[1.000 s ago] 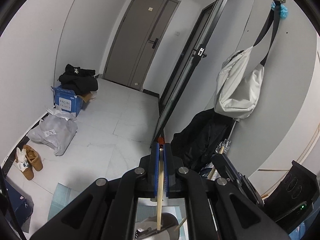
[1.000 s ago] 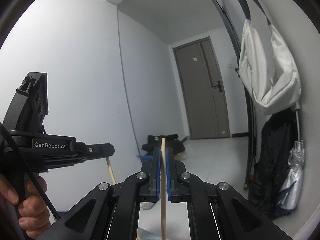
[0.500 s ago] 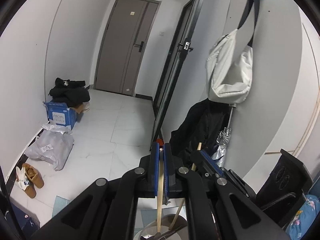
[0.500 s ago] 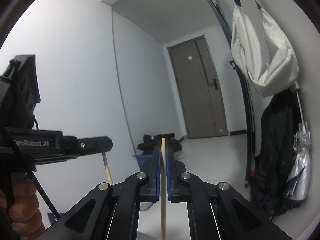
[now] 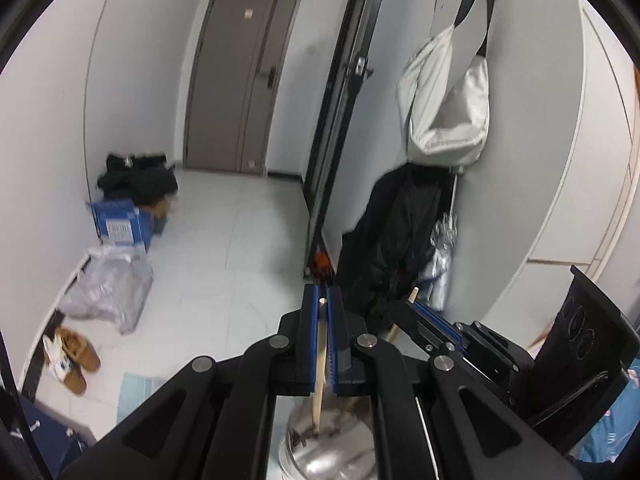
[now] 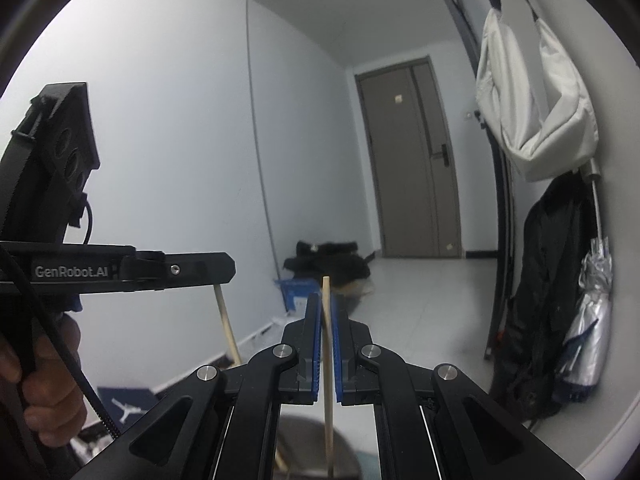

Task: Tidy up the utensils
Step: 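Open both tools over the white holder, dropping the chopsticks in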

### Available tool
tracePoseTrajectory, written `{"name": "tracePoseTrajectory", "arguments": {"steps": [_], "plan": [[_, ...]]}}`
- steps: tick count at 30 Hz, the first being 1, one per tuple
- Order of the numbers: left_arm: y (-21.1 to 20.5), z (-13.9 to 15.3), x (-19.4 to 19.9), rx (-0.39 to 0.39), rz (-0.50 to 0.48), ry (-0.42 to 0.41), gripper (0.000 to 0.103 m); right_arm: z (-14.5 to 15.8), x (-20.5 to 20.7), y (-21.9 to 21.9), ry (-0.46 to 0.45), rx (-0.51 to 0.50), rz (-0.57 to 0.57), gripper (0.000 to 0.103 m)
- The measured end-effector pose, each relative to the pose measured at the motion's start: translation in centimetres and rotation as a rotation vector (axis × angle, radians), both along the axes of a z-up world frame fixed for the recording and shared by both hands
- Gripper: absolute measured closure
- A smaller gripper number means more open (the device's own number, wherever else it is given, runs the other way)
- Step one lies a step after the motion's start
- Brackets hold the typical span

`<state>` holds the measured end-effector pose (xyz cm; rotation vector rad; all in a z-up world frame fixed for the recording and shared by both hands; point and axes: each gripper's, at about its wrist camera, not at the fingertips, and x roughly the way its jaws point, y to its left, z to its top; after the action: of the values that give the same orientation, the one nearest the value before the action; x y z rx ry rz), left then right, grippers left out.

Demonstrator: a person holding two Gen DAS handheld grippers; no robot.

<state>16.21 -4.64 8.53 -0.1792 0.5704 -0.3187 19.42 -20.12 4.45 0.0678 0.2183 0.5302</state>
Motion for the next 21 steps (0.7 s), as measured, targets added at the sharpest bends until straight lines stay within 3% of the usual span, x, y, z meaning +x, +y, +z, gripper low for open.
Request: {"name": "tracePoseTrajectory", "arguments": {"steps": [11,13,15,20,21], "plan": [[0.6,-1.1,-1.1,-0.010,-0.013,0.132,0.100,-2.0,-1.4,1.4,0.146,-0.074,0.031,0.096],[1.2,-0.9,-1.6,-0.022,0.006,0.127,0.089,-2.0,-1.6,1.1,0.155,-0.059,0.022,0.095],[2.0,-0.7,-2.2,-0.038,0.043,0.131,0.074,-1.9,-2.4,0.6,0.161,-0.045,0.010,0.086],[3.4,-0.5,-3.8,-0.035,0.119,0.125,0.060,-1.3,-4.4,0.0,0.162,-0.043,-0.004,0.080],[3.7,-0.5,-4.2,-0.041,0.129,0.122,0.053,-1.1,-4.9,-0.1,0.160,-0.042,-0.007,0.075]]}}
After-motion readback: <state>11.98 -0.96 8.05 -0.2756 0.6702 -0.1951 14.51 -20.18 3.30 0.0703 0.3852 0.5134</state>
